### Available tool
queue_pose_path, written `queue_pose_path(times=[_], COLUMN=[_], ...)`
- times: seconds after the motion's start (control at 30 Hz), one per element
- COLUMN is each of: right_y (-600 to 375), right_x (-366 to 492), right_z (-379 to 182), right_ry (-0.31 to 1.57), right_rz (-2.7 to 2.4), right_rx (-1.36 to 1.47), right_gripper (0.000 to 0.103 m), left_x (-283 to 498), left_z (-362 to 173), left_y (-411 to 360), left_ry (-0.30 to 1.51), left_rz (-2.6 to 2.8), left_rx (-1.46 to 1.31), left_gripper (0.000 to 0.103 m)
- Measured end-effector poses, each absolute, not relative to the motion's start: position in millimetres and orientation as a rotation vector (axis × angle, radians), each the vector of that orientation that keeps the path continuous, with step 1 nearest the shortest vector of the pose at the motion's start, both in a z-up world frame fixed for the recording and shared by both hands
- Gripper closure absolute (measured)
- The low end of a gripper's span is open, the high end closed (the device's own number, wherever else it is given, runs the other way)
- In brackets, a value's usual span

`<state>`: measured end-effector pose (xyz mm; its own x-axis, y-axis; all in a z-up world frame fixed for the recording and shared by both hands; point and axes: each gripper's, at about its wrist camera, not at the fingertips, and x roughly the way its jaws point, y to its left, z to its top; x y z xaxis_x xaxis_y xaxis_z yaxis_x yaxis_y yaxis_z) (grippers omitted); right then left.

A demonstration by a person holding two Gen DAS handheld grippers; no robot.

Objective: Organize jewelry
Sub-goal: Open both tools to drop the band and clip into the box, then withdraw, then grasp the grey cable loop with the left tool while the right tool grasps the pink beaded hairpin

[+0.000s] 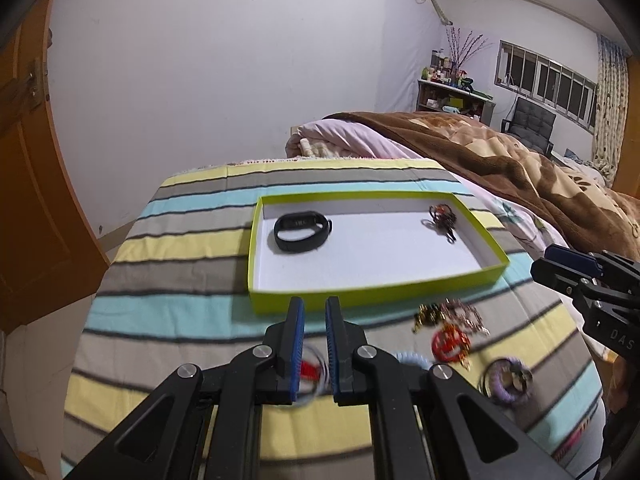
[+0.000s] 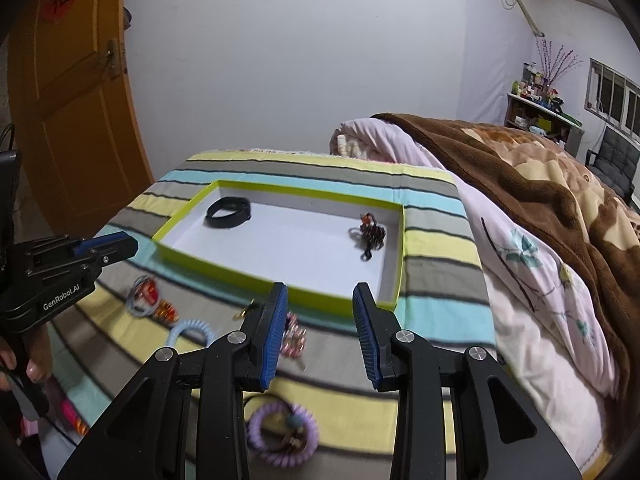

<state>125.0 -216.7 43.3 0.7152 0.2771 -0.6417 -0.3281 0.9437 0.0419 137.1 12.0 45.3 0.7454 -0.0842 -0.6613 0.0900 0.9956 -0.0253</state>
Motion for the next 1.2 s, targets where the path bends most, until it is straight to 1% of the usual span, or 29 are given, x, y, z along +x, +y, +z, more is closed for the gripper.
queue_pose_path(times=[0.53, 0.93, 0.97, 1.03, 1.07, 1.2], right_y=[-230.1, -224.2, -223.6, -222.3, -221.8, -218.5], right_x=[83.8, 92.6, 94.9, 98.6, 101.7, 113.9], right_z=[25.9, 12.0, 10.7, 8.6, 7.4, 1.6], right_ry=[0.748, 0.792, 0.797, 0.8, 0.803, 0.817], right_rz=[0.35, 0.381, 0.387, 0.391, 0.396, 0.41], right_rx=[-0.039, -0.023, -0.023, -0.025, -0.025, -0.033], right_gripper=[0.068, 0.068, 0.068, 0.068, 0.068, 0.068], left_x=[86.4, 91.4, 94.3, 101.3, 104.4, 115.1], left_z=[31.3, 18.9, 17.0, 12.5, 10.6, 4.1], left_y=[23.1, 37.0, 39.2, 42.7, 44.3, 48.5], left_ry=[0.744, 0.778, 0.783, 0.797, 0.803, 0.818], left_rz=[-0.079, -0.069, -0.065, -0.059, -0.057, -0.055], left_rx=[-0.017, -0.03, -0.031, -0.034, -0.036, -0.04], left_gripper=[0.093, 0.093, 0.093, 0.086, 0.081, 0.08])
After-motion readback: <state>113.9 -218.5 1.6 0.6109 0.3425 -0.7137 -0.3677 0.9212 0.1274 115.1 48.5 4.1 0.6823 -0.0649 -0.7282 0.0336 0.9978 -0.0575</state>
